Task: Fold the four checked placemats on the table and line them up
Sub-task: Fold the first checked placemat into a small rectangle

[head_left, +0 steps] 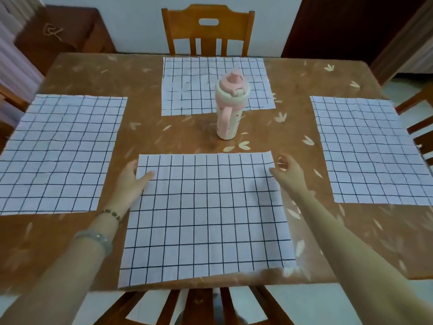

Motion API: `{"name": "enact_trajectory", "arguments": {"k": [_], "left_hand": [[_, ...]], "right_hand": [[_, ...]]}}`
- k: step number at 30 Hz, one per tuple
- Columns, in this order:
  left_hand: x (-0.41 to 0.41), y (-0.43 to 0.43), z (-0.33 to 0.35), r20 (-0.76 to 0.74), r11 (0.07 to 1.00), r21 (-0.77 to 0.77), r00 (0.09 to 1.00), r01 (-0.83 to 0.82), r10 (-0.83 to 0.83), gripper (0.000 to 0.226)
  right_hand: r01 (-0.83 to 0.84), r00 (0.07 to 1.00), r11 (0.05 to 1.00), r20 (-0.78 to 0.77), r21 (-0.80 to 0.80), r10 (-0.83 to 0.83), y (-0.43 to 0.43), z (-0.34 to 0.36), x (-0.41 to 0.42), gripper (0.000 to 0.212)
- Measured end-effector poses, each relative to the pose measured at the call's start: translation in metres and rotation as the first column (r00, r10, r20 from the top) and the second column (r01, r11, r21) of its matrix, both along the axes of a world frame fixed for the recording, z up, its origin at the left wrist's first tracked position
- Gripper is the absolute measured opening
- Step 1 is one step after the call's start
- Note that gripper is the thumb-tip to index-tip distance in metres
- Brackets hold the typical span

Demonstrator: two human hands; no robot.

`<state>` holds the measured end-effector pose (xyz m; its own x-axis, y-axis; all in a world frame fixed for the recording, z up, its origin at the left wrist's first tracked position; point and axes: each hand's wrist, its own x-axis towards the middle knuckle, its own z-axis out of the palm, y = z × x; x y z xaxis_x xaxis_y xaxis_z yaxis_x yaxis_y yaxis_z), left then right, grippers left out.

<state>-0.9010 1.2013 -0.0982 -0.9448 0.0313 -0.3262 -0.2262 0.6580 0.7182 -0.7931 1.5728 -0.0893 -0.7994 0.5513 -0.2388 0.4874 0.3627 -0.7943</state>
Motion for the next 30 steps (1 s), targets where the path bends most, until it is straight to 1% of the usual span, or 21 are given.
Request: {"name": "enact_trajectory", "arguments": {"k": [2,4,6,8,10,12,15,17,19,20,22,23,26,28,30], "left_hand": [[-0.018,-0.001,-0.018,0.044,0.998,-0.063,0.999,-0.029,0.031,0.073],[-0.033,-0.001,-0.031,0.041,0.991,-0.129,0.998,-0.043,0.049,0.075],[-0.044,0.002,-0.038,0.007,0.984,-0.174,0.999,-0.043,0.045,0.071],[-0.055,0.004,-0.044,-0.033,0.975,-0.219,0.999,-0.038,0.032,0.063],[-0.063,0.005,-0.050,-0.072,0.959,-0.283,0.997,-0.021,0.000,0.055],[-0.069,0.005,-0.054,-0.123,0.943,-0.331,0.992,-0.019,-0.023,0.052],[-0.073,0.013,-0.056,-0.119,0.952,-0.290,0.991,-0.098,0.066,0.048],[-0.076,0.016,-0.056,-0.066,0.960,-0.235,0.988,-0.152,0.141,0.045],[-0.079,0.014,-0.058,-0.002,0.961,-0.200,0.981,-0.190,0.194,0.044],[-0.081,0.014,-0.058,0.009,0.961,-0.199,0.980,-0.191,0.197,0.038],[-0.082,0.011,-0.059,-0.019,0.958,-0.238,0.987,-0.159,0.160,0.015],[-0.082,0.010,-0.059,-0.039,0.957,-0.259,0.991,-0.131,0.125,0.013],[-0.076,0.007,-0.051,-0.079,0.963,-0.265,0.997,-0.042,0.022,0.014],[-0.072,0.000,-0.041,-0.113,0.970,-0.242,0.993,-0.009,-0.019,0.024],[-0.071,-0.011,-0.030,-0.148,0.979,-0.205,0.989,-0.004,-0.027,0.033]], "right_hand": [[0.013,0.997,0.998,0.070,0.058,-0.017,0.007,-0.014,-0.016,0.036],[0.035,0.991,0.995,0.125,0.098,-0.047,0.015,-0.027,-0.029,0.029],[0.051,0.983,0.993,0.171,0.107,-0.069,0.022,-0.039,-0.043,0.027],[0.058,0.972,0.993,0.219,0.106,-0.081,0.029,-0.047,-0.056,0.026],[0.065,0.962,0.994,0.260,0.090,-0.086,0.034,-0.053,-0.066,0.030],[0.075,0.955,0.995,0.283,0.069,-0.092,0.037,-0.061,-0.073,0.034],[0.081,0.955,0.995,0.281,0.053,-0.093,0.039,-0.068,-0.080,0.028],[0.096,0.951,0.995,0.291,0.033,-0.102,0.041,-0.072,-0.083,0.019],[0.145,0.946,0.989,0.293,0.006,-0.140,0.044,-0.076,-0.084,0.017],[0.170,0.943,0.985,0.290,-0.004,-0.161,0.046,-0.076,-0.085,0.017],[0.188,0.942,0.982,0.287,-0.022,-0.174,0.049,-0.075,-0.084,0.012],[0.189,0.944,0.981,0.281,-0.034,-0.172,0.050,-0.074,-0.083,0.014],[0.194,0.958,0.979,0.228,-0.065,-0.175,0.057,-0.069,-0.077,0.023],[0.199,0.967,0.973,0.182,-0.113,-0.177,0.060,-0.061,-0.071,0.027],[0.160,0.982,0.972,0.131,-0.172,-0.138,0.059,-0.046,-0.064,0.032]]}}
